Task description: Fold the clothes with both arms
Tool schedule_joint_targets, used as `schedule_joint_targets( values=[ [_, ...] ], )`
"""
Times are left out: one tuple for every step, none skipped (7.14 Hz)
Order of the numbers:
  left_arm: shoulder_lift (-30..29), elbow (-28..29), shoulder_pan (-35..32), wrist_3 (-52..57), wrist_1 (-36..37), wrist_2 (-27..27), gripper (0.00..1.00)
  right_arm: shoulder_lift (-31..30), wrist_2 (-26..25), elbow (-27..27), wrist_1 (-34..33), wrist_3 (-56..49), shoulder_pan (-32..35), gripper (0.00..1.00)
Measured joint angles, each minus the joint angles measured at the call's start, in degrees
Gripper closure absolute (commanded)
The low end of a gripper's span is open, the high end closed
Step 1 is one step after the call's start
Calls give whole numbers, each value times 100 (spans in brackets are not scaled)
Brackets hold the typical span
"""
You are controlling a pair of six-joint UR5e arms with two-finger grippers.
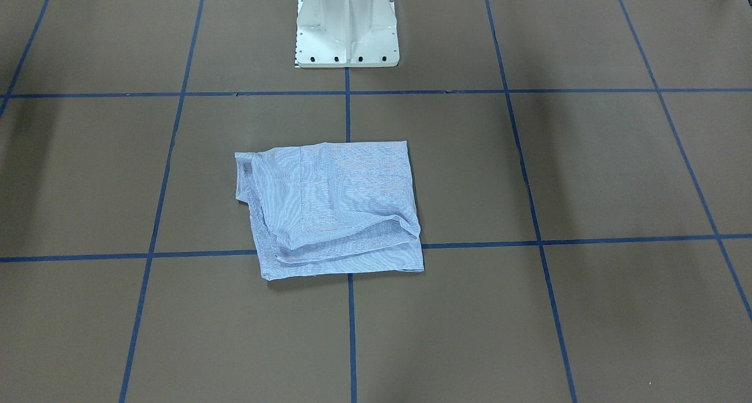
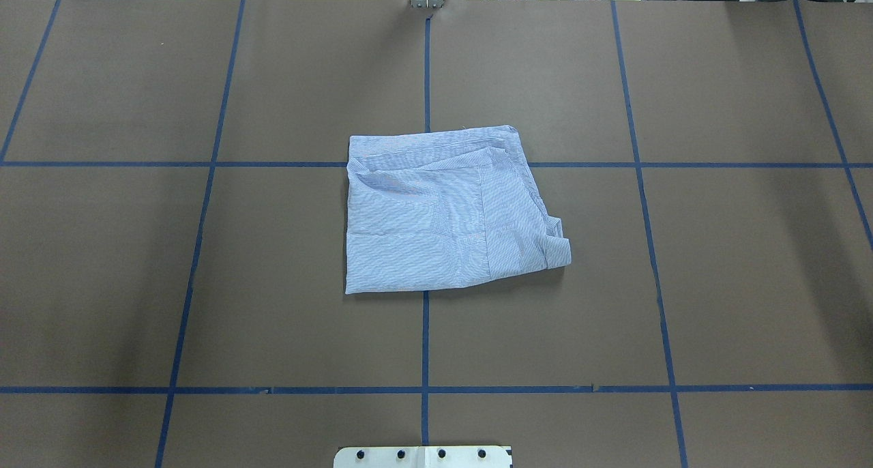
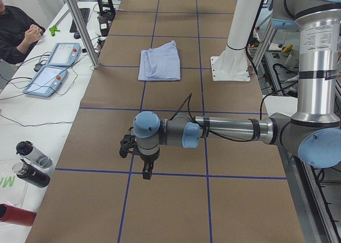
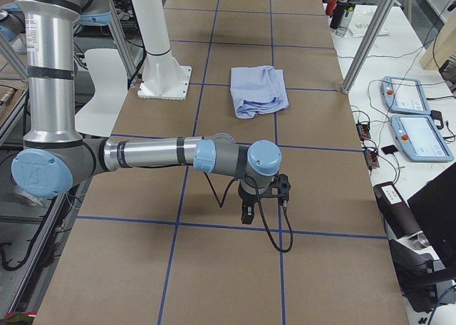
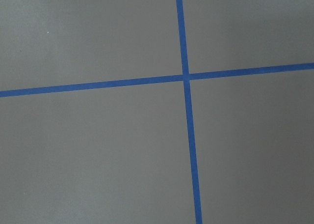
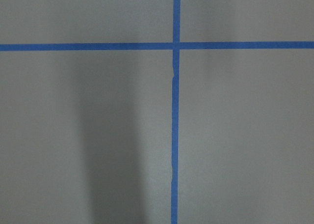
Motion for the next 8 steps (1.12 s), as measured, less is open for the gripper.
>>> schedule_joint_targets(
  values=[
    [-1, 0, 1, 0, 0, 2, 0, -18, -9, -31, 110, 1, 11, 0],
    [-2, 0, 0, 0, 0, 5, 0, -37, -17, -100, 257, 5, 15, 0],
    [-3, 0, 0, 0, 2, 9, 0, -38, -20, -157, 332, 13, 15, 0],
    [-3, 0, 2, 0, 6, 11, 0, -36, -20, -183, 363, 25, 15, 0],
    [-3, 0, 3, 0, 6, 14, 0, -34, -17, -192, 374, 31, 15, 0],
    [-3, 0, 3, 0, 3, 18, 0, -33, -13, -194, 378, 35, 15, 0],
    [-3, 0, 2, 0, 3, 20, 0, -33, -8, -196, 379, 40, 15, 0],
    [-3, 0, 1, 0, 6, 23, 0, -32, -6, -197, 380, 42, 15, 0]
  ],
)
